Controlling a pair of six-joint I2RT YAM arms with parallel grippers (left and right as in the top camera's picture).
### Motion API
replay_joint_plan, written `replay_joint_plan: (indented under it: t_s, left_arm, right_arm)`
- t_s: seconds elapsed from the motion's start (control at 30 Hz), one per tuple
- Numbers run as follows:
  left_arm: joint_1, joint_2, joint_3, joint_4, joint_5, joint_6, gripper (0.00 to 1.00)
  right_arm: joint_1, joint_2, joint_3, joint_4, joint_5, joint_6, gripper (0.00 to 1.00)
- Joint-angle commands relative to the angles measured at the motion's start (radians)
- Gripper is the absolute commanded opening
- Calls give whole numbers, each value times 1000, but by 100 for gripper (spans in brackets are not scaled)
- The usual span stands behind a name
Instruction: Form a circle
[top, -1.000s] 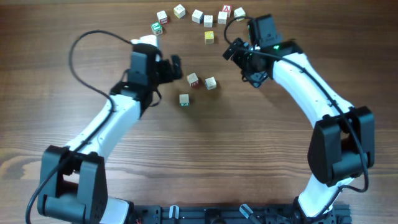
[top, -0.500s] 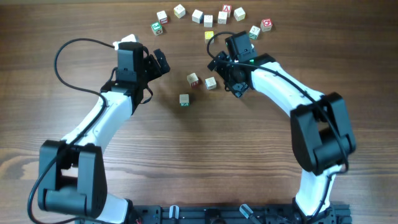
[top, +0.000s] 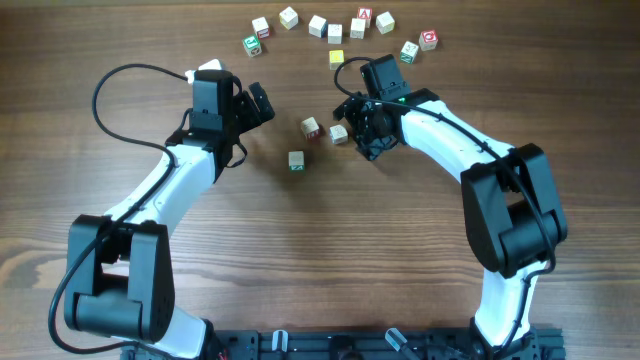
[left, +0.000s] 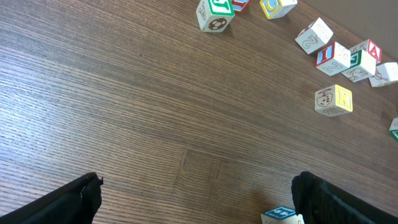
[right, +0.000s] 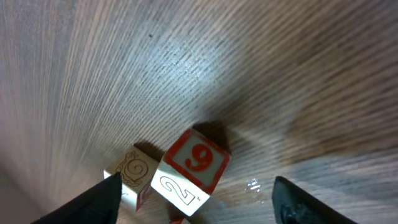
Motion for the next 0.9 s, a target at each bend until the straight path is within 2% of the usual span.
replay_joint_plan:
  t_s: [0.0, 0.2, 0.43, 0.53, 0.7, 0.87]
  left_arm:
    - [0, 12, 13, 7, -6, -10, 100]
    - [0, 12, 13, 7, -7, -10, 100]
    - [0, 12, 13, 7, -7, -10, 100]
    - [0, 12, 13, 7, -7, -10, 100]
    - [0, 12, 13, 7, -7, -10, 100]
    - [0, 12, 13, 7, -7, -10, 100]
  right_arm:
    - [2, 40, -5, 10, -31, 72, 75]
    - [2, 78, -5, 40, -27, 90, 66]
    - [2, 85, -5, 45, -2, 90, 47]
    - [2, 85, -5, 45, -5, 76, 46]
    - [2, 85, -5, 50, -20, 37, 37]
    - [2, 85, -5, 77, -65, 38, 33]
